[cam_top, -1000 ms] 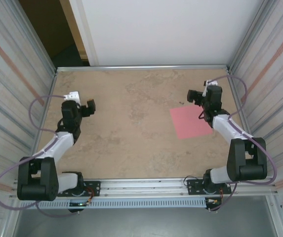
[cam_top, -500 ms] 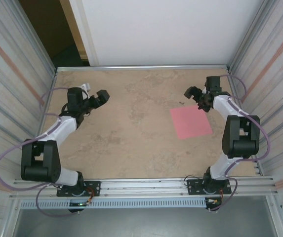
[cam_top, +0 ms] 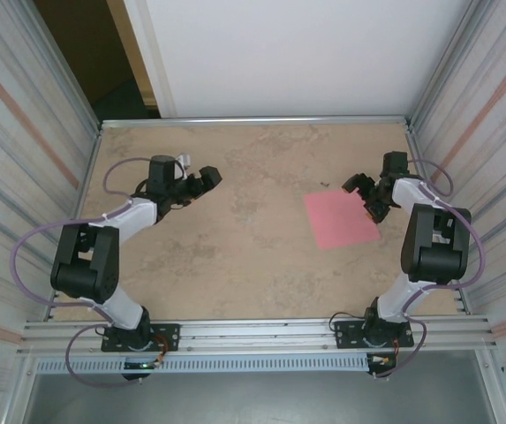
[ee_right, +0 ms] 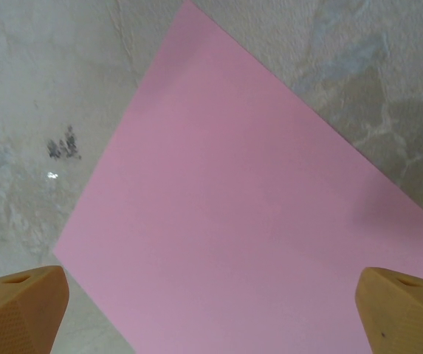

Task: Fold a paper plane with a square sheet of paper (pick it up from the middle)
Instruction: Move the square sheet of paper to the center of the table.

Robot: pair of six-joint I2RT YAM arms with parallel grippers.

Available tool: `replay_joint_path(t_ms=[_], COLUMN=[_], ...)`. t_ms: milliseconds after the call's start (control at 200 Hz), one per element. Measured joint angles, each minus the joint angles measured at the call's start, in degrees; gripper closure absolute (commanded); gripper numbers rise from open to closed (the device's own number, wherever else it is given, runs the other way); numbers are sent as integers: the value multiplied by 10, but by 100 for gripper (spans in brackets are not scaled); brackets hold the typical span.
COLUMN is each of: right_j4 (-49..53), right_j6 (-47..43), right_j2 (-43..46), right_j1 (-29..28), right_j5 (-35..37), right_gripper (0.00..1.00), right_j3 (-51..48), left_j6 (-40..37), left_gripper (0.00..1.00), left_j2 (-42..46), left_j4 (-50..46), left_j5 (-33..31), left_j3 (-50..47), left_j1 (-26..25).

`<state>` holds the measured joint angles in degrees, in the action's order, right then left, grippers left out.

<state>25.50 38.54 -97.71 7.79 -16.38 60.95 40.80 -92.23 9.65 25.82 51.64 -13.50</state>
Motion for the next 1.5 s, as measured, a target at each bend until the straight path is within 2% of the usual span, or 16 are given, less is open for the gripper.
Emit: replay_joint_path(t_ms=[195,446,636,832,937,1002,1042,1183,1318,1498], right_j4=[14,20,-14,-70,-77,-76,-75,-60,-41,2], right_j6=[1,38,145,303,333,326,309,199,107,46], right_j2=[-2,-6,6,11,11,11,11,-6,-51,-82], right_j1=[-9,-71,-176,-312,-348,-346,-337,-281,-235,-224], right_j5=[4,40,59,48,39,42,42,9,-24,-35], right_gripper=[2,2,2,6,8,9,12,20,20,20], right_j3=[-28,-31,-51,-61,-55,-46,-37,14,57,62], left_j6=[13,21,28,45,53,57,58,67,79,92], left_gripper=[1,1,3,11,15,16,16,16,16,16], left_j2=[-8,-19,-33,-62,-70,-73,-74,-76,-90,-115], left_j4=[7,10,6,-1,-9,-16,-23,-39,-45,-55], left_j5=[9,20,22,37,48,52,53,61,63,68], left_j3=[3,4,12,28,29,30,30,36,44,58], left_j1=[-16,-19,-19,-20,-26,-35,-42,-74,-106,-137])
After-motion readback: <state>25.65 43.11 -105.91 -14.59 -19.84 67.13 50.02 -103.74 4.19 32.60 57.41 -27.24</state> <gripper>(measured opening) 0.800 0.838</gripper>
